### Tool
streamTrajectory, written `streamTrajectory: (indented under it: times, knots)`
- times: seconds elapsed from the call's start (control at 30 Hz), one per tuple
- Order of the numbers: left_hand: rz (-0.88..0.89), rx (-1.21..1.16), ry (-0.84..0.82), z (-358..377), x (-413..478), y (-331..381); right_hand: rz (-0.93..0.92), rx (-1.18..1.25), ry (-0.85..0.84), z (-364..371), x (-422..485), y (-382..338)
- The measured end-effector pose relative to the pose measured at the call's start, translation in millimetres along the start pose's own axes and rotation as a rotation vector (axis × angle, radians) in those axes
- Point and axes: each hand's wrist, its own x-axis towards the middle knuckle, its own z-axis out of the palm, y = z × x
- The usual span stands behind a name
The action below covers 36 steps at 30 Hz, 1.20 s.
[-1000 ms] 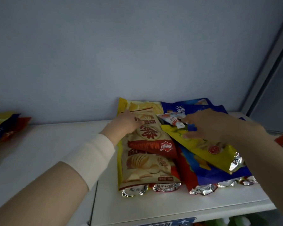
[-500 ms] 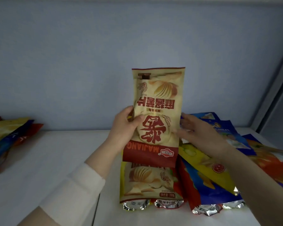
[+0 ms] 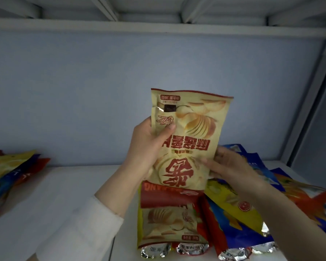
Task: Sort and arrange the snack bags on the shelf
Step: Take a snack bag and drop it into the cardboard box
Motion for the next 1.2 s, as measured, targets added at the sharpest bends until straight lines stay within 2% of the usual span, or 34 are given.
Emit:
streamTrajectory:
  times: [0.13,0.23,0.37,0.5,0.73,0.9,1.03,1.1,1.2]
  knots:
    - [0.097,0.060,-0.061,8,-5,12,-0.322,-0.193,0.370,-20,-20,-41]
    - [0.232,0.212,-0.136,23,-12,23,-0.487,-0.390,0.426,-29,-43,-74]
    - [0.407,0.356,-0.201,55,-31,35,-0.402,-0.480,0.444,-41,-64,-85]
    - [0.502,0.366,-0.202,87,-53,36,-0.299,-0.403,0.617,-59,-91,-73]
    - [0.628,0.347,-0.358,163,-110,56,-0.109,-0.350,0.838,-119,-176,-64]
    - [0.504,0.406,-0.648,222,-176,66,0.060,-0.380,0.939,-171,-280,-55]
    - [0.439,0.421,-0.720,266,-221,54,0.164,-0.409,0.980,-205,-349,-32]
    - [0.330,0.418,-0.813,289,-235,41,0.203,-0.491,1.002,-219,-371,-13]
    - [0.044,0.408,-0.957,322,-252,-3,0.271,-0.626,1.101,-242,-402,18]
